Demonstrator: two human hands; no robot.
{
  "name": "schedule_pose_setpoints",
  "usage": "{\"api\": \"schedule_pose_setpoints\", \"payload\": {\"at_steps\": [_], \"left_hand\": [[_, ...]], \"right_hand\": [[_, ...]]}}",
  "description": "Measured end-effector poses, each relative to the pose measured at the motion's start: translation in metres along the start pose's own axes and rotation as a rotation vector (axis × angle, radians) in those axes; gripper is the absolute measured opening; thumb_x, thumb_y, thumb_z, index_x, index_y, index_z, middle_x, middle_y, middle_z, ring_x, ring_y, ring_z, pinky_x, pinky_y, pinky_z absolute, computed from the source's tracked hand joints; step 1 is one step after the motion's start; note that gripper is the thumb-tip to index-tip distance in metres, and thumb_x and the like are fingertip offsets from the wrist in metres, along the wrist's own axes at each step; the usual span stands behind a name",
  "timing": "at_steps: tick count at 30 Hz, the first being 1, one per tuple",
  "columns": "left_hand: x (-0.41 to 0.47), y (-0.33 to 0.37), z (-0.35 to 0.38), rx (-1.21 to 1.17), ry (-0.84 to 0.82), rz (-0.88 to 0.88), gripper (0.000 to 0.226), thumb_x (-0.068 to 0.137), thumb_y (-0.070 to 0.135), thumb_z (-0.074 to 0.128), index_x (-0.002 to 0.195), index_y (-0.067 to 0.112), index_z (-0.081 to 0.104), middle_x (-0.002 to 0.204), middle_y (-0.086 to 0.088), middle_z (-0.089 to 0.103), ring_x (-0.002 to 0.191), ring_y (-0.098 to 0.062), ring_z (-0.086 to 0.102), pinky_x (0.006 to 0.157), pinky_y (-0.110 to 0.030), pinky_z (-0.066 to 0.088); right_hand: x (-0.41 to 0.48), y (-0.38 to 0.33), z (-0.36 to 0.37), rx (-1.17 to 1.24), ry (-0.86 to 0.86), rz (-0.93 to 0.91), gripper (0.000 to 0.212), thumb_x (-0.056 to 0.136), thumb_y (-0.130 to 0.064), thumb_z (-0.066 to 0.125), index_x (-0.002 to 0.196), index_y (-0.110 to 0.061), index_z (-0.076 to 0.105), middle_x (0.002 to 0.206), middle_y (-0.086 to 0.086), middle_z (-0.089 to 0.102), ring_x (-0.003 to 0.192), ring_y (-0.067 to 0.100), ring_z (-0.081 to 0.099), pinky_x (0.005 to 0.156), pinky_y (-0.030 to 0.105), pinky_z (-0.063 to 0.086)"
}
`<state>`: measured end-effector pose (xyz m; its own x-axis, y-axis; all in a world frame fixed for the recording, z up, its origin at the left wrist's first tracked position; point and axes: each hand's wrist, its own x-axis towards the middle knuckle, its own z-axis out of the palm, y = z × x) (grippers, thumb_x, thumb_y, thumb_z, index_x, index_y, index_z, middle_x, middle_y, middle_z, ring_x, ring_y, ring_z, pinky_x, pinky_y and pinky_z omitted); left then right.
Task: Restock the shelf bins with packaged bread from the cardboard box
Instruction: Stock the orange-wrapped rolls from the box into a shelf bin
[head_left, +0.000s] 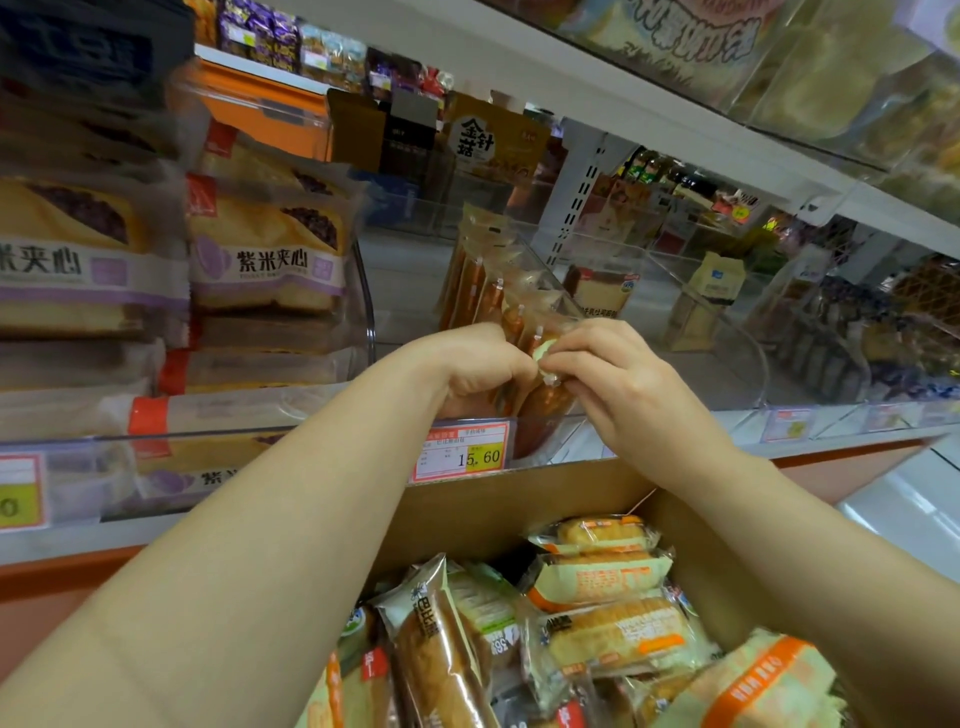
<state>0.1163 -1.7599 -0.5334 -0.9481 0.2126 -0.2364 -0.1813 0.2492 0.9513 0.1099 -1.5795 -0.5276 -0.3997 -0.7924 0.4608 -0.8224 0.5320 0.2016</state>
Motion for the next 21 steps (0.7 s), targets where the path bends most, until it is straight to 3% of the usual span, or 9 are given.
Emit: {"api": "schedule_pose_setpoints", "payload": {"at_steps": [5, 8, 13, 16, 19, 21], "left_hand": [[0.002, -0.001, 0.005, 0.063, 0.034, -0.002, 0.045, 0.057, 0.013, 0.059, 0.099, -0.003, 0.064, 0.104, -0.026, 0.066, 0.099, -0.041, 0.064, 0.095, -0.051, 0.05], [0.001, -0.001, 0.008, 0.085, 0.053, -0.051, 0.022, 0.08, 0.004, 0.055, 0.1, -0.003, 0.061, 0.103, -0.025, 0.064, 0.092, -0.035, 0.064, 0.083, -0.041, 0.052], [0.004, -0.003, 0.005, 0.116, 0.096, -0.067, 0.025, 0.083, 0.003, 0.051, 0.106, -0.004, 0.058, 0.108, -0.026, 0.063, 0.101, -0.039, 0.063, 0.091, -0.048, 0.053], [0.002, 0.0, 0.005, 0.223, 0.14, -0.078, 0.033, 0.088, 0.007, 0.048, 0.119, 0.001, 0.053, 0.116, -0.021, 0.059, 0.104, -0.034, 0.058, 0.089, -0.042, 0.051], [-0.003, 0.004, 0.011, 0.338, 0.201, -0.064, 0.06, 0.094, 0.011, 0.044, 0.149, 0.01, 0.021, 0.146, -0.019, 0.038, 0.127, -0.035, 0.044, 0.105, -0.042, 0.039], [-0.011, 0.006, 0.015, 0.371, 0.244, -0.025, 0.071, 0.096, 0.01, 0.043, 0.154, 0.016, 0.002, 0.15, -0.017, 0.032, 0.131, -0.032, 0.041, 0.106, -0.038, 0.036]], "right_hand": [[-0.01, 0.0, 0.011, 0.053, 0.006, 0.041, 0.023, 0.089, -0.006, 0.053, 0.107, -0.004, 0.067, 0.106, 0.009, 0.062, 0.107, 0.019, 0.05, 0.088, 0.025, 0.045], [-0.022, -0.001, 0.019, 0.114, 0.006, 0.129, 0.026, 0.086, -0.005, 0.061, 0.112, -0.005, 0.066, 0.109, 0.007, 0.063, 0.107, 0.017, 0.052, 0.094, 0.019, 0.038], [-0.014, -0.005, 0.004, 0.147, 0.143, 0.217, 0.023, 0.089, -0.017, 0.057, 0.107, -0.008, 0.069, 0.104, 0.004, 0.067, 0.103, 0.013, 0.056, 0.094, 0.023, 0.042], [-0.013, -0.014, -0.003, 0.153, 0.173, 0.28, 0.025, 0.087, -0.016, 0.059, 0.11, -0.01, 0.068, 0.107, 0.003, 0.066, 0.106, 0.015, 0.056, 0.095, 0.022, 0.042], [-0.026, -0.023, -0.01, 0.143, 0.153, 0.275, 0.022, 0.088, -0.017, 0.057, 0.106, -0.01, 0.068, 0.101, 0.002, 0.067, 0.098, 0.017, 0.06, 0.085, 0.032, 0.05], [-0.041, -0.028, -0.014, 0.15, 0.146, 0.281, 0.017, 0.086, -0.01, 0.06, 0.101, -0.01, 0.068, 0.096, 0.001, 0.068, 0.091, 0.017, 0.061, 0.079, 0.034, 0.052]]}}
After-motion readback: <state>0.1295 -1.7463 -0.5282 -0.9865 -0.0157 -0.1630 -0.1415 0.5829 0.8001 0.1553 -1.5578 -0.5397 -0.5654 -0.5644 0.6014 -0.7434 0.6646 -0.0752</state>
